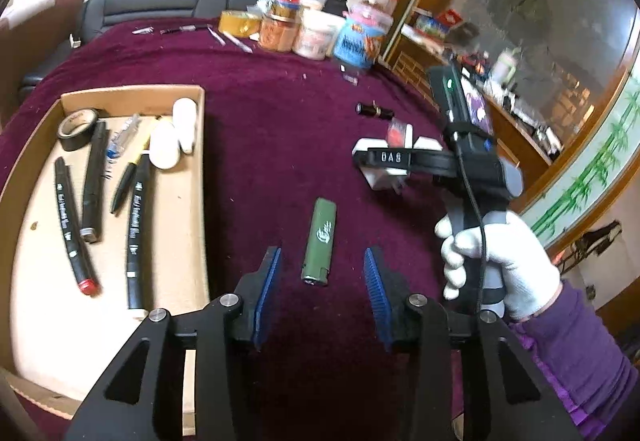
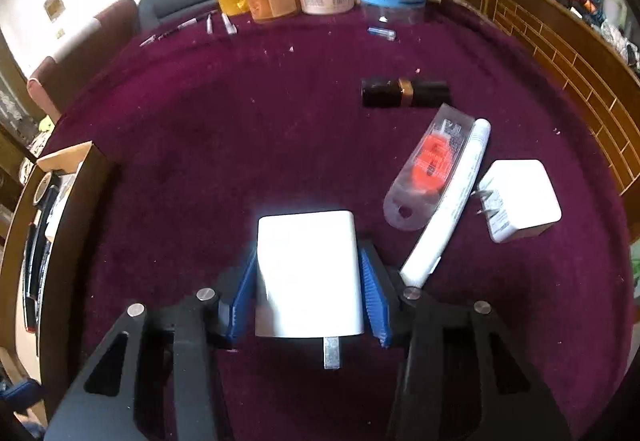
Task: Organize rigid objects
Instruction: 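Grasp the green lighter with left tool while right grasps the white charger, then carry lighter and charger to the tray and open both tools to release them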
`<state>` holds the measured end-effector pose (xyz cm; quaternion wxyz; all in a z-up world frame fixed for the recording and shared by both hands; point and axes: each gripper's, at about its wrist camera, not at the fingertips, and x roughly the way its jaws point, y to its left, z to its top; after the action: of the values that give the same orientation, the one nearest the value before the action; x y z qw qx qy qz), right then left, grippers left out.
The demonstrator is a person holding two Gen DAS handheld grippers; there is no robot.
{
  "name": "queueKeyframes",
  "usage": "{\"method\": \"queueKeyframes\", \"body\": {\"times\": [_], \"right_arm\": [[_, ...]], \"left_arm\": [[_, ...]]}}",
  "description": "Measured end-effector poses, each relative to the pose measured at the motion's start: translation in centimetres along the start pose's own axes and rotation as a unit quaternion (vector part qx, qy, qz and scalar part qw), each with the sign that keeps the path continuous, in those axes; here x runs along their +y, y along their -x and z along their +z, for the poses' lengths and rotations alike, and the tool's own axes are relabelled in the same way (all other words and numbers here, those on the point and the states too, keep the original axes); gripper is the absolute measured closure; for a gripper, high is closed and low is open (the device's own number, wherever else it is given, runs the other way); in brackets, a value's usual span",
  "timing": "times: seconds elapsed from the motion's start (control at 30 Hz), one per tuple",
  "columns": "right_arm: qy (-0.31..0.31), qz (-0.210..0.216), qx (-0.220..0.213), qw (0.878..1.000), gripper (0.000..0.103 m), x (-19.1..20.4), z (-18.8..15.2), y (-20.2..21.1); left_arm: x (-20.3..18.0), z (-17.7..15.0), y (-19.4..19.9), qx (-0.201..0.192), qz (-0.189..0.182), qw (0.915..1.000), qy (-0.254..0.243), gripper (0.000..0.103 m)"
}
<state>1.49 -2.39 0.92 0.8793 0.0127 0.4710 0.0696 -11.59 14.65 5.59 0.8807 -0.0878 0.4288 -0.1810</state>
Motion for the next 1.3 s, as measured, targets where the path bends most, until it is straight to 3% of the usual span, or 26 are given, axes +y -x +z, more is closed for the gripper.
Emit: {"method": "queueKeyframes", "body": {"times": [0.17, 0.3, 0.43, 0.47, 0.5, 0.53, 0.73, 1.03, 1.17, 1.3], "right_arm": [[0.005, 0.015, 0.012, 1.000, 0.058, -0.5, -2.2, 1.6], [-0.004, 0.040, 0.017, 0.999, 0.057, -1.6, -4.4, 3.1], [-0.007, 0.049, 0.007, 0.999, 0.057, -1.9, -5.2, 3.6], [-0.001, 0.044, -0.005, 0.999, 0.056, -1.7, -5.6, 3.7], [0.008, 0.036, -0.010, 0.999, 0.055, -1.3, -5.6, 3.5], [0.015, 0.033, -0.009, 0.999, 0.057, -1.0, -5.7, 3.6], [-0.006, 0.066, -0.016, 0.998, 0.058, -1.8, -5.8, 4.0], [-0.034, 0.137, -0.038, 0.989, 0.057, -1.5, -5.7, 6.8], [-0.022, 0.166, -0.043, 0.985, 0.057, 0.5, -5.1, 8.3], [-0.003, 0.191, -0.046, 0.981, 0.057, 3.3, -4.4, 9.3]], "left_arm": [[-1.7, -0.1, -3.1, 0.034, 0.023, 0.9988, -0.025, 0.062], [-2.9, 0.4, -7.0, 0.065, 0.062, 0.9950, -0.043, 0.062], [-4.7, 0.7, -9.0, 0.055, 0.110, 0.9874, -0.099, 0.059], [-5.0, 0.7, -9.0, 0.054, 0.114, 0.9862, -0.107, 0.064], [-5.0, 0.5, -8.8, 0.050, 0.106, 0.9870, -0.109, 0.083], [-4.7, 0.5, -8.6, 0.051, 0.097, 0.9884, -0.105, 0.087], [-2.9, 0.5, -6.5, 0.046, 0.043, 0.9968, -0.049, 0.087], [-0.5, 0.9, 0.5, -0.021, -0.023, 0.9994, 0.018, 0.087], [1.7, 1.2, 4.4, -0.056, -0.017, 0.9976, 0.037, 0.087], [5.6, 1.3, 7.3, -0.077, 0.026, 0.9948, 0.062, 0.087]]}}
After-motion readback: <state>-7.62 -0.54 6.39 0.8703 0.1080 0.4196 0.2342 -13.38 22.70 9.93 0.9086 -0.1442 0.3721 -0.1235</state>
